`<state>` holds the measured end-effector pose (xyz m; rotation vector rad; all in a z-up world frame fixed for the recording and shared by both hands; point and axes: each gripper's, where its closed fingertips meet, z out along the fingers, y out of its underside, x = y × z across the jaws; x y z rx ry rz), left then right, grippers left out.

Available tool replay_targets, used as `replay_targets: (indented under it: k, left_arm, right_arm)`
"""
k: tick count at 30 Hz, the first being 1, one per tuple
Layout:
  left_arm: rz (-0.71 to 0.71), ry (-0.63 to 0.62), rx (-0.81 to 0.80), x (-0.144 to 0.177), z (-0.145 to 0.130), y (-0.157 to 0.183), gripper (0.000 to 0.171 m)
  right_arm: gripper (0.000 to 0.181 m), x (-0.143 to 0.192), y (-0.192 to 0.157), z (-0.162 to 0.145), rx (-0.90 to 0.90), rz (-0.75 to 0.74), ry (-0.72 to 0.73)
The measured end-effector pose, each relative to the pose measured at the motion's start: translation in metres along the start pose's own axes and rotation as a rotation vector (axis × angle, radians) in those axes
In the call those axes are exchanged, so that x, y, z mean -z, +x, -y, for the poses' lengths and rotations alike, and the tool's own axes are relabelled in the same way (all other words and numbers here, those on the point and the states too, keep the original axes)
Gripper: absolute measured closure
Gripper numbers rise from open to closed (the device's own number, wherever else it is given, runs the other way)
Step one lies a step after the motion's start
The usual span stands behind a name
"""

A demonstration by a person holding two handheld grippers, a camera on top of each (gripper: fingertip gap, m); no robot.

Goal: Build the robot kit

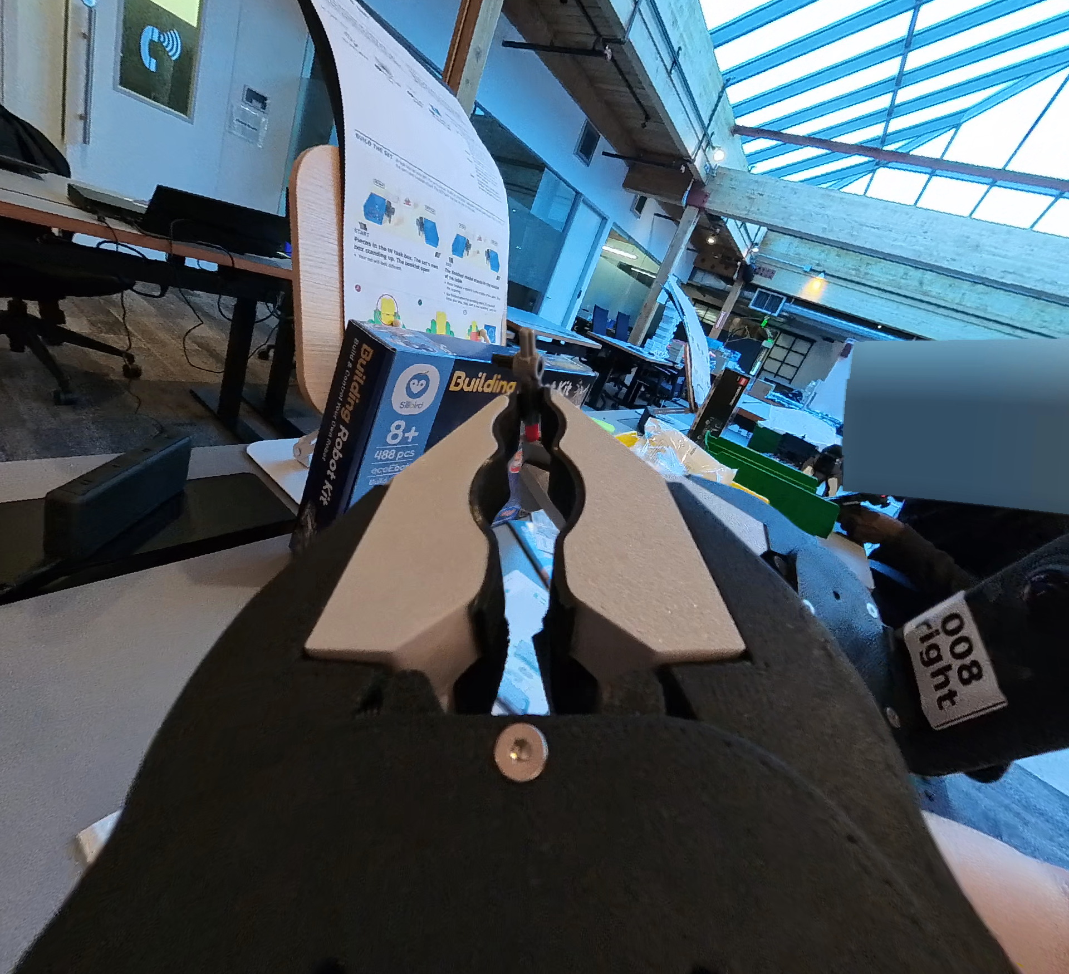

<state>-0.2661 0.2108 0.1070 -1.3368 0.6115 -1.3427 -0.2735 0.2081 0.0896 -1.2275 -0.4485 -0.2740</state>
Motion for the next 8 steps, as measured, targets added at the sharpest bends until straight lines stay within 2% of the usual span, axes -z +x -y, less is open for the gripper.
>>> replay_targets:
  k: [5,8]
  left_arm:
    - [0.042,0.019,-0.107,-0.0004,0.0005,0.0022,0.166]
    - [0.016,0.034,-0.051,-0.0004,0.0010,0.0032,0.166]
  right_arm:
    - [0.181,0.0006,0.0011,0.0010,-0.064,-0.005,-0.003]
    - [0.181,0.0014,0.0014,0.0020,-0.095,-0.008,0.003]
